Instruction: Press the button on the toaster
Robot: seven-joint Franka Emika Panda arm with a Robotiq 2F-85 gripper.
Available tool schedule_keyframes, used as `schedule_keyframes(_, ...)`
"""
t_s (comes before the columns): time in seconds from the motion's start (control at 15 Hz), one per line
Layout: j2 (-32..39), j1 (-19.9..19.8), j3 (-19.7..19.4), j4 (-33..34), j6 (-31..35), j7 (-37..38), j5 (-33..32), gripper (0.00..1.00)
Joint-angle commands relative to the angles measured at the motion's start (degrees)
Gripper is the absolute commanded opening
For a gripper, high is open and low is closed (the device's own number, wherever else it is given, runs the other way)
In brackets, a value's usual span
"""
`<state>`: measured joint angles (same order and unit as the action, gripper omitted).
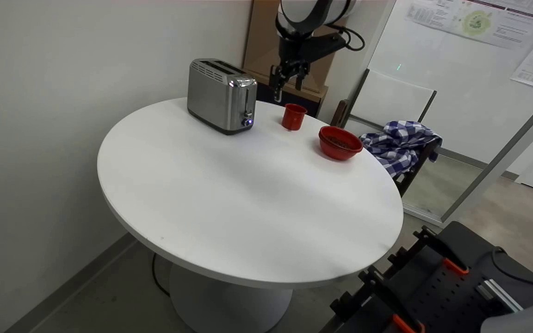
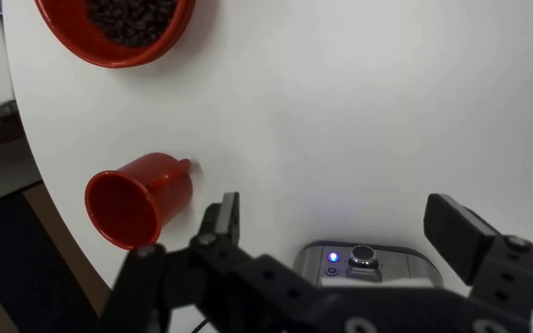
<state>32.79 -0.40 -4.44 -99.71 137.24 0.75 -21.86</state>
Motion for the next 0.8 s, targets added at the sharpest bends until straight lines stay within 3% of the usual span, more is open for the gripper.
schedule_keyframes(0.0,4.83,0.24,-2.38,3.80,4.35,0.33,-0.51,1.00)
schedule_keyframes(0.73,14.25,0.15,-5.72,7.93,16.94,4.13,3.19,1.00)
